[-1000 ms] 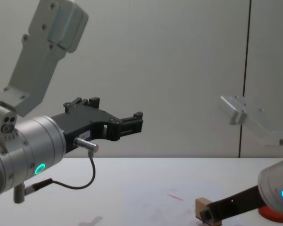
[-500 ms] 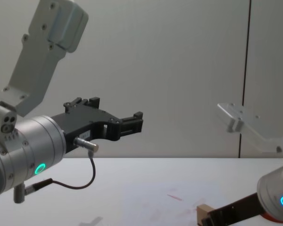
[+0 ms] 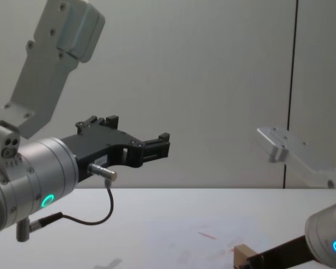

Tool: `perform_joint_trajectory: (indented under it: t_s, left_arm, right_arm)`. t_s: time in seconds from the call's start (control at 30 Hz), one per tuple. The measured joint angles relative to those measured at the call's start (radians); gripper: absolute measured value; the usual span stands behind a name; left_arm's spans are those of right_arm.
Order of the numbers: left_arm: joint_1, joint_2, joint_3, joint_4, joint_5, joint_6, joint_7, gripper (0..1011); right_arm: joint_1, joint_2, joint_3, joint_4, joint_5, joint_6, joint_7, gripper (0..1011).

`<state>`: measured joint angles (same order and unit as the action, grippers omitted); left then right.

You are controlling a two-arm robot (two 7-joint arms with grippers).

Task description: Use the one hand to pick up the stamp and affix it onto the A4 paper.

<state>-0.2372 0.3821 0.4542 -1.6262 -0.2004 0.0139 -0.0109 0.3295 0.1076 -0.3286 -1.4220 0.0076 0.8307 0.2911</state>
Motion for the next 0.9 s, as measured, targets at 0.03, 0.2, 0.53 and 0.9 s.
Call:
perform_joint_trajectory:
  t_s: [0.03,0.2,0.53,0.9]
  left_arm:
    - [0.0,0.0,0.0,0.0,0.0,0.0,0.0,1002]
    - [0.0,0.0,0.0,0.0,0.0,0.0,0.0,1002]
    - [0.0,0.0,0.0,0.0,0.0,0.0,0.0,1002]
    - [0.0,0.0,0.0,0.0,0.0,0.0,0.0,1002]
  right_arm:
    - [-0.001,0.0,0.0,-0.002,0.0,0.0,-0.001,226]
    - [-0.014,0.002,-0.002,-0.013,0.001,-0.001,-0.005,226]
    - [-0.034,0.007,-0.002,-0.031,0.013,-0.003,-0.015,226]
    - [-0.045,0.015,0.005,-0.05,0.019,-0.034,-0.009,226]
